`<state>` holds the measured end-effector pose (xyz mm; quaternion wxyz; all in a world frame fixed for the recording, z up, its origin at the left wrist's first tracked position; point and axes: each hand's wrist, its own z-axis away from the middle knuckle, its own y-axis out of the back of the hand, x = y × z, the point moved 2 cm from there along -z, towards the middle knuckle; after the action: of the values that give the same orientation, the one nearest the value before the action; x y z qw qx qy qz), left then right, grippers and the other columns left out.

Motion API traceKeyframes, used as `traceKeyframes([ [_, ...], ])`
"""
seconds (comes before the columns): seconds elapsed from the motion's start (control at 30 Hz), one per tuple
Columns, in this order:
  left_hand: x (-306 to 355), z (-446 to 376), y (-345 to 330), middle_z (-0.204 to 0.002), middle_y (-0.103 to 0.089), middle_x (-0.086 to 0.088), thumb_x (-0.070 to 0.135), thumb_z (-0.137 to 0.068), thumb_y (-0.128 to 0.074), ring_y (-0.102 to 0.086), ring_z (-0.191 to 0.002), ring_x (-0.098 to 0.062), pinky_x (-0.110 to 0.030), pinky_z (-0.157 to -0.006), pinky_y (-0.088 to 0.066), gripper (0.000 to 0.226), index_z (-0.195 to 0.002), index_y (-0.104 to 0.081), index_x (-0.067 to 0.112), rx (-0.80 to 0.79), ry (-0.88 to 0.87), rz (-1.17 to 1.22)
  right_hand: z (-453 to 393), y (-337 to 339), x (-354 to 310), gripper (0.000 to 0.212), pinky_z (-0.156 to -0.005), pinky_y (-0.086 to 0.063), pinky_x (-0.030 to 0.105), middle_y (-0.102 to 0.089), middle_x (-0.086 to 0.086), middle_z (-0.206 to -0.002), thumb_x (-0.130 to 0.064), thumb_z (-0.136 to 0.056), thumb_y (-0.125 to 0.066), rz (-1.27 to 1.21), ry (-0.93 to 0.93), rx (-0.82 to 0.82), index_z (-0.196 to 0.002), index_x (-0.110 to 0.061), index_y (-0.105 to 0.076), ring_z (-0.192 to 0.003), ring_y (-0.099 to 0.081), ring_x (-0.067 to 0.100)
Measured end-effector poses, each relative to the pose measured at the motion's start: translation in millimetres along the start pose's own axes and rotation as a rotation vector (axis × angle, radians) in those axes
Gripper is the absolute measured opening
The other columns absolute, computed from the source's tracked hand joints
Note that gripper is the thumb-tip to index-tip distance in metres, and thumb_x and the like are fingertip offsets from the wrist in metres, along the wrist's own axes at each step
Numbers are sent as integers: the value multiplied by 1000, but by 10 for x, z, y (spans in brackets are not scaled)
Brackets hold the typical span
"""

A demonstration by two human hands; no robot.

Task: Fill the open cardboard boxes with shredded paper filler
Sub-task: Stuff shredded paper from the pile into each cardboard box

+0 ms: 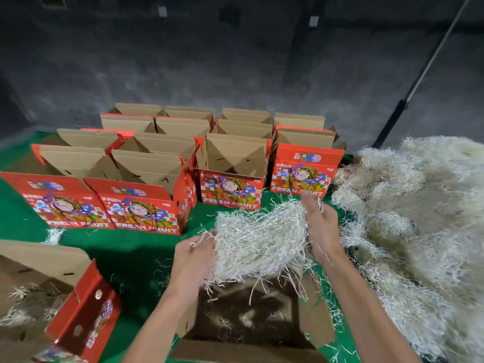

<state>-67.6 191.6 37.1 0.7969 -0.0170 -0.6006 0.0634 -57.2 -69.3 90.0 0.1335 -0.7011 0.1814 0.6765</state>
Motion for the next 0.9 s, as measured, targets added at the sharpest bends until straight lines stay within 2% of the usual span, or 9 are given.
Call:
traceKeyframes([
  [0.07, 160, 38, 34, -97, -57, 20, 50, -86, -71, -48, -104, -10, -45, -104, -34, 20, -96, -59, 37, 56, 36, 146, -18, -62, 136, 48, -98, -47, 36, -54, -14, -70, -60, -90, -59, 12, -28, -48, -85, -12, -60, -69, -54, 7],
  [0.13, 352, 48, 98, -122, -60, 20, 52, -78, -75, -42, -127, -9, -53, -115, -25, 33, -106, -63, 40, 47, 26, 269, 52, -88, 360, 60, -81, -48, 38, -50, -2, -68, -68, -85, -61, 17, -107, -136, -92, -8, -56, -64, -50, 15],
  [0.27, 535, 36, 181, -123, -70, -3, 49, -88, -67, -67, -113, -27, -46, -85, -56, 23, -102, -75, 33, -22, 101, 424, 360, -117, 663, 57, -57, -59, 29, -51, 42, -120, -77, -83, -56, 191, -279, -359, -108, -26, -60, -79, -68, 43],
  [0.3, 529, 28, 195, -124, -70, -5, 50, -89, -65, -67, -113, -29, -45, -85, -55, 26, -105, -74, 31, -18, 113, 428, 401, -116, 658, 60, -51, -39, 7, -49, 41, -121, -78, -83, -53, 241, -249, -375, -110, -25, -60, -73, -68, 37],
  [0.33, 514, 17, 191, -125, -69, -6, 53, -88, -66, -67, -113, -29, -46, -86, -55, 32, -110, -72, 30, -47, 113, 447, 406, -111, 633, 72, -78, -30, 33, -58, 37, -113, -80, -84, -49, 311, -184, -377, -113, -15, -61, -72, -68, 30],
  [0.43, 557, 34, 107, -126, -69, -4, 58, -87, -65, -67, -113, -26, -46, -81, -58, 41, -118, -71, 33, -202, 66, 459, 367, -79, 423, 74, -50, -39, 21, -58, -8, -59, -83, -85, -37, 497, 88, -274, -86, -12, -60, -47, -51, 5],
  [0.6, 694, 125, -210, -129, -65, 3, 78, -63, -74, -60, -121, -26, -56, -103, -44, 74, -124, -62, 37, -197, 25, 171, 493, -313, -73, 54, -78, -52, 28, -67, -9, -88, -78, -91, -37, 212, 198, -301, -102, -32, -63, -83, -66, 5],
  [0.7, 729, 199, -415, -119, -66, -6, 88, -61, -66, -63, -114, -22, -44, -100, -47, 89, -124, -62, 24, -245, 16, 45, 603, -575, -254, 65, -65, -40, 17, -50, -3, -67, -79, -92, -34, 187, 192, -325, -104, -21, -61, -59, -51, 7],
  [0.9, 747, 321, -257, -79, -64, 3, 64, -94, -49, -62, -70, -14, -30, -59, -51, 38, -84, -61, 30, 137, -566, -50, 615, -536, -230, 46, -52, -27, 21, -32, -12, -56, -49, -103, -43, 25, 206, -57, -69, -19, -42, -52, -27, 7],
])
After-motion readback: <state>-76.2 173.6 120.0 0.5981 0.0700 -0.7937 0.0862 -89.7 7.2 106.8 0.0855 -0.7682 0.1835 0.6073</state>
